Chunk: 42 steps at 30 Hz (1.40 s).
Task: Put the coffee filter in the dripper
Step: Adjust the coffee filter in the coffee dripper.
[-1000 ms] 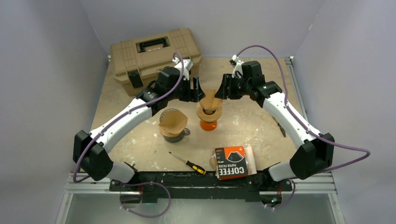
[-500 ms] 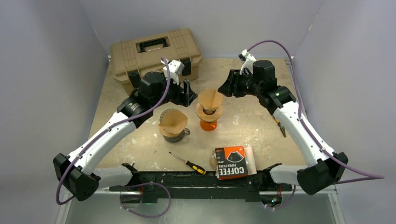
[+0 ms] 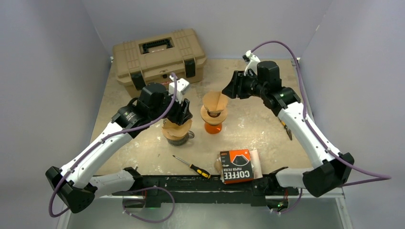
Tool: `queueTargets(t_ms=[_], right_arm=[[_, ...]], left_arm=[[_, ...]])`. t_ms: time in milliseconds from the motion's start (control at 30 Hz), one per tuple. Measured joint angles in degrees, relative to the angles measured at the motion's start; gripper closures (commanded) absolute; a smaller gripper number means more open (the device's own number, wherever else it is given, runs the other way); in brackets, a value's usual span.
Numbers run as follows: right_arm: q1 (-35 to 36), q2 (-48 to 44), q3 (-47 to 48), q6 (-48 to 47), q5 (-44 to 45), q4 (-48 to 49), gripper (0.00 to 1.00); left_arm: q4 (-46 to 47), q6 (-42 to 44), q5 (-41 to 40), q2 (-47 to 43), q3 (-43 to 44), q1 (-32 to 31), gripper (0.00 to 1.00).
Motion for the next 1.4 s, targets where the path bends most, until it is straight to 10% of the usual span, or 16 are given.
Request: queueTargets(t_ms=[467,1400], right_arm=[[0.00,1.88,0.00,-0.15,-1.33,0.76,0.47],[0.00,1.88,0.00,-0.13,-1.31,0.92,0.47]], left_arm=[[-9.73,4.24,-1.77,0.17,-0.76,-1.95,0.74],[-9.20,2.86,-23.41,6.73,-2.82,-2.05,0.58]])
